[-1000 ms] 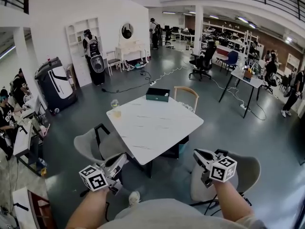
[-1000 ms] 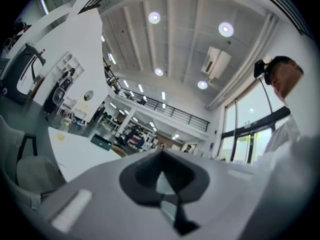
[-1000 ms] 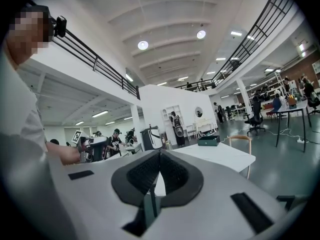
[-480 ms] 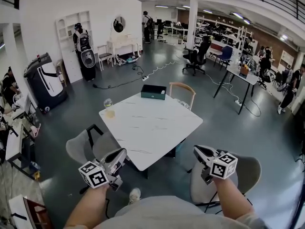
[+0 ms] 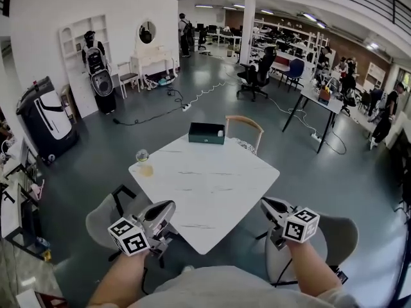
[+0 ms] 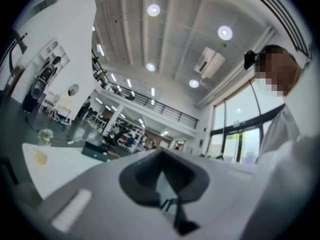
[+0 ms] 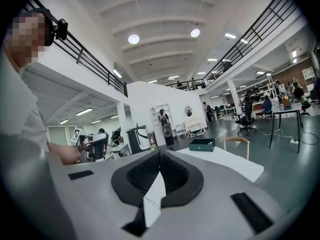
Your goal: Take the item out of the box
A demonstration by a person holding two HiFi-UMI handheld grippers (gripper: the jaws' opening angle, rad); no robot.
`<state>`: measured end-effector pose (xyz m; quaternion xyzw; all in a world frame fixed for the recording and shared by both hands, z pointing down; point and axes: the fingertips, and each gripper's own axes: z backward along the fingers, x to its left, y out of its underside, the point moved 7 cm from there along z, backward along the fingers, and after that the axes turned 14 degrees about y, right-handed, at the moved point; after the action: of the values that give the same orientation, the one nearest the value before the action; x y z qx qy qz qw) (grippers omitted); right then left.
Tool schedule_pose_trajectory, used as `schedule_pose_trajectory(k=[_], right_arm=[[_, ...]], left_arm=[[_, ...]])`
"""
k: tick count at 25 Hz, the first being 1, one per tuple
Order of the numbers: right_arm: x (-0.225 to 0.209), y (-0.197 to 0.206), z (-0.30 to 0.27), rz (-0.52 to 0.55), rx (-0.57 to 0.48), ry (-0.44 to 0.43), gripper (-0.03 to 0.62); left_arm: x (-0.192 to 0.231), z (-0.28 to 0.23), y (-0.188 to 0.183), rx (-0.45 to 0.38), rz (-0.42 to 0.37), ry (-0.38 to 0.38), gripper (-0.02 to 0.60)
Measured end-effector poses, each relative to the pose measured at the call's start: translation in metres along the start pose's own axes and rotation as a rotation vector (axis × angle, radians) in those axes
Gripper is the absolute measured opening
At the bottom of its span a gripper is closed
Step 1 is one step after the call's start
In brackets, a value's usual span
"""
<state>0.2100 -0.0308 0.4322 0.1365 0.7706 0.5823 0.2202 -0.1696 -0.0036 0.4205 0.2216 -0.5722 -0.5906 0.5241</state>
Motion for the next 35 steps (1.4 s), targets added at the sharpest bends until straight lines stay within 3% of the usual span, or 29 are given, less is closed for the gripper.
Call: schedule_pose_trajectory(k=[9,18,35], right_arm=[[0.013,-0.018,-0.082,-0.018,0.015,0.051,0.008],[0.014,-0.032,-0.133,-0.022,0.026,0.115,0.008],[0.016,-0.041,-0.161,-0.032,0.036,0.192,0.008]], left_arm=[[0.091,0.001,-0.032,0.038,0.022,0.065,0.005],[0.156,-0.008,-0.046,0.083,0.038,0.122,0.005],[0.197,-0.011,-0.058,0.110,0.047,0.181,0.005]])
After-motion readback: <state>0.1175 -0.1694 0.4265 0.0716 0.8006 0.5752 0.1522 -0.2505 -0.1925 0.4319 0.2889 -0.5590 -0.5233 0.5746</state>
